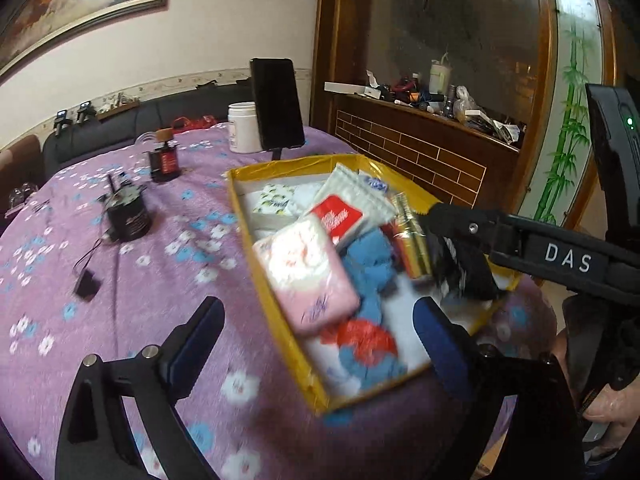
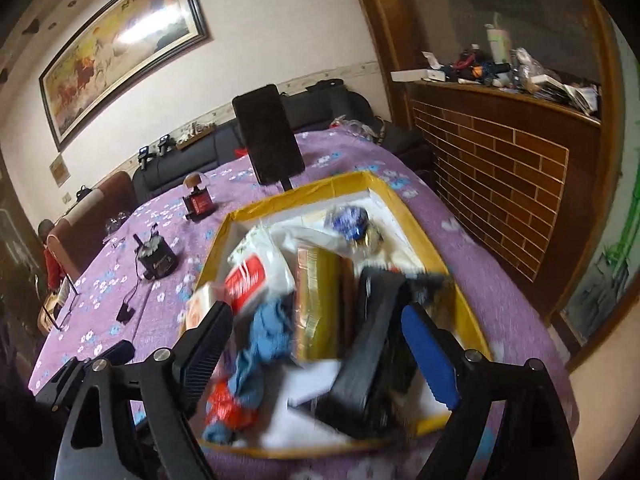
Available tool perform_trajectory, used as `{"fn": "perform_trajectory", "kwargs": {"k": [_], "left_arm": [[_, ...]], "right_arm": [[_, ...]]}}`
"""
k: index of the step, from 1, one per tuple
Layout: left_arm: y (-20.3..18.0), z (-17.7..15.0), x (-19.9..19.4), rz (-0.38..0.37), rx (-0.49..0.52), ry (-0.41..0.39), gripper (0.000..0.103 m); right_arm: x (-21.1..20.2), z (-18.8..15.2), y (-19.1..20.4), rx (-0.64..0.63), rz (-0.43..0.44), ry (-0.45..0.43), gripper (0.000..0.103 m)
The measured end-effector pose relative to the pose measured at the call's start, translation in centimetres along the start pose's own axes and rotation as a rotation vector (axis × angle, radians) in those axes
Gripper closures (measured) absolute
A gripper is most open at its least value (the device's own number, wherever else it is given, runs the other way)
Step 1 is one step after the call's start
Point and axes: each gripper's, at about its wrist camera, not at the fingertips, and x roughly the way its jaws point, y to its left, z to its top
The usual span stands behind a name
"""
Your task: Organize soft objects
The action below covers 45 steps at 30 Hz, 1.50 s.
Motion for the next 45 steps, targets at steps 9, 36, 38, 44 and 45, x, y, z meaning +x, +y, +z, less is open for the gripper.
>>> {"fn": "perform_trajectory", "kwargs": {"k": [9, 36, 38, 44, 45], "left_arm": [[0.4, -3.0, -4.5, 0.049, 0.029, -0.037, 0.001], [0.4, -7.4, -8.8, 0.278, 0.154, -0.049, 0.0], [0.3, -7.5, -8.7, 0.282, 0.165, -0.046, 0.0], [0.2, -7.5, -8.7, 0.282, 0.17, -0.046, 0.0], [0.2, -7.5, -8.7, 0.282, 0.172, -0.046, 0.0]], "right_arm": [[-5.0, -4.2, 2.0, -0.021, -0.086, -0.104, 0.011], [-7.3, -8.8, 3.8, -0.034, -0.132, -0.143, 0.006], [-7.2, -8.8, 3.8, -0.037, -0.131, -0.136, 0.006], [-7.0, -8.8, 3.8, -0.036, -0.135, -0.131, 0.006], [-7.0, -8.8, 3.8, -0.036, -0.133, -0.131, 0.006]]}}
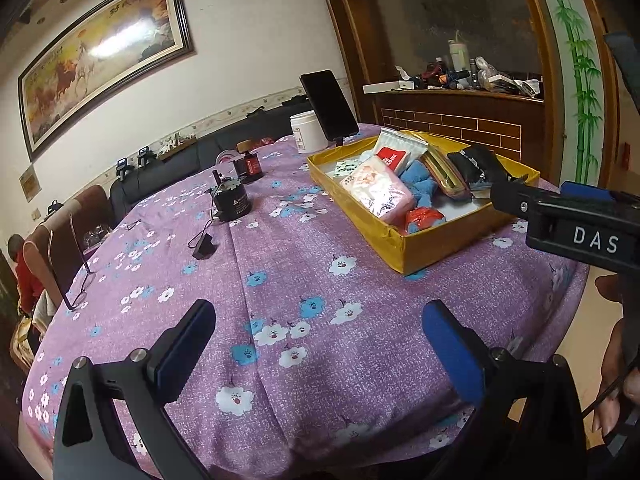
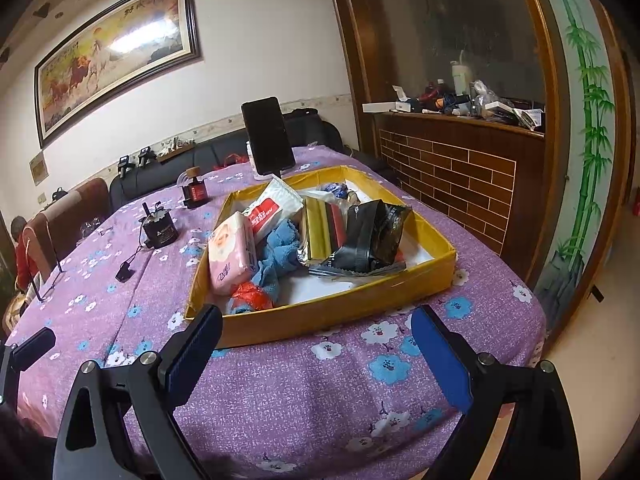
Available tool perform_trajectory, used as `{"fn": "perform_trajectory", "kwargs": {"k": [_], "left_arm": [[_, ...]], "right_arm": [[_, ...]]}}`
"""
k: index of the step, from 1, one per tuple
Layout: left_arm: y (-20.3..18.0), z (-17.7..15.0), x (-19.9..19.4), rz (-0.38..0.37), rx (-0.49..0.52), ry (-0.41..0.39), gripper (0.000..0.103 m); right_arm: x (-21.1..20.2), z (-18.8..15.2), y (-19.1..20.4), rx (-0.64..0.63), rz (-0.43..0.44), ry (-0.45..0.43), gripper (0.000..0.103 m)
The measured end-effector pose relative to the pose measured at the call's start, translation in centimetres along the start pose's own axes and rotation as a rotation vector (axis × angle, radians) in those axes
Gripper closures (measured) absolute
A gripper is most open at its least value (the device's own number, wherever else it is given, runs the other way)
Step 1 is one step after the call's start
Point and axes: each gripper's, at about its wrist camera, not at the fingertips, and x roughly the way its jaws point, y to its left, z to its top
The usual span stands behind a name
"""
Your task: Organize soft objects
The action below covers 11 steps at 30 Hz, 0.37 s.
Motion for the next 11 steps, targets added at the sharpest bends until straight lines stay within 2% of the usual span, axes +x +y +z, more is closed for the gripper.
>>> {"fn": "perform_trajectory", "kwargs": {"k": [11], "left_arm": [[-0.5, -0.07, -0.92, -0.002, 0.018, -0.034, 0.0]], "right_arm": [[-0.06, 0.01, -0.12, 0.001, -0.008, -0.008, 0.006]]}}
